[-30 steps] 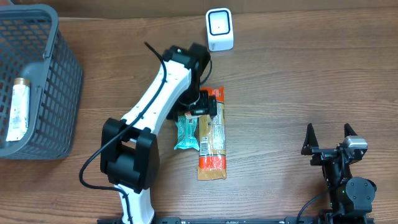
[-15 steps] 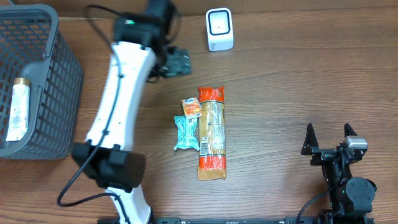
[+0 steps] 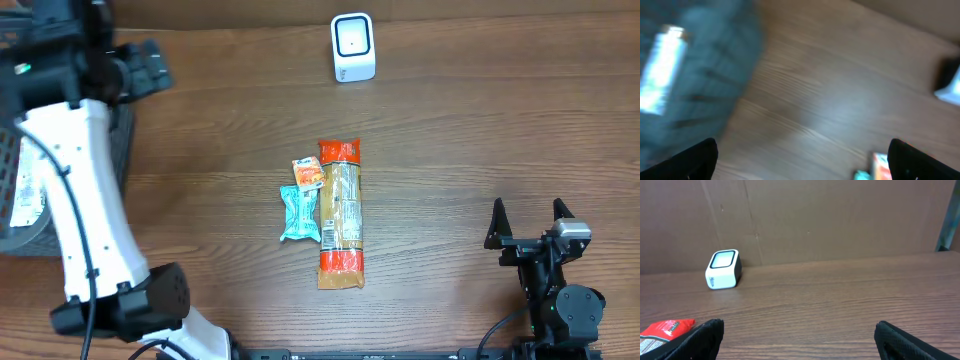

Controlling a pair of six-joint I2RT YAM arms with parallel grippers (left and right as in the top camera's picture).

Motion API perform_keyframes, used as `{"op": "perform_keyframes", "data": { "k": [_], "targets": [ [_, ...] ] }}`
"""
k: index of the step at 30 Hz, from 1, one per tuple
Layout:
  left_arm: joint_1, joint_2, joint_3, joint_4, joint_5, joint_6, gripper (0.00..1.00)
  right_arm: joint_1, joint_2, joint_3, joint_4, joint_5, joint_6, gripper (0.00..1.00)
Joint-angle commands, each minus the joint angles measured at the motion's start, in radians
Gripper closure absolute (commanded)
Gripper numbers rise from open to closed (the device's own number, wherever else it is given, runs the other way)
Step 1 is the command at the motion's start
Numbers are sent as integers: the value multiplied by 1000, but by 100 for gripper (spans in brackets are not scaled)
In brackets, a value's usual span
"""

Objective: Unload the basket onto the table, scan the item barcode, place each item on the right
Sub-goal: 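Move the left gripper back into the basket toward the white tube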

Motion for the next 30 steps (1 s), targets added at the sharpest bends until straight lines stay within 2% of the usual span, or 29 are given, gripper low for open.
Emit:
{"op": "perform_keyframes", "data": {
  "k": [1,14,21,30],
  "targets": [
    [95,-19,23,24,-65,41,0,-2,-8,-10,6,12,-4,0],
    [433,130,21,150,-99,65,0,-2,-8,-10,6,12,-4,0],
    [498,320,21,166,-97,149,0,-2,-8,-10,6,12,-4,0],
    [523,568,21,228,-95,320,0,-2,-8,-10,6,12,-4,0]
  ]
}}
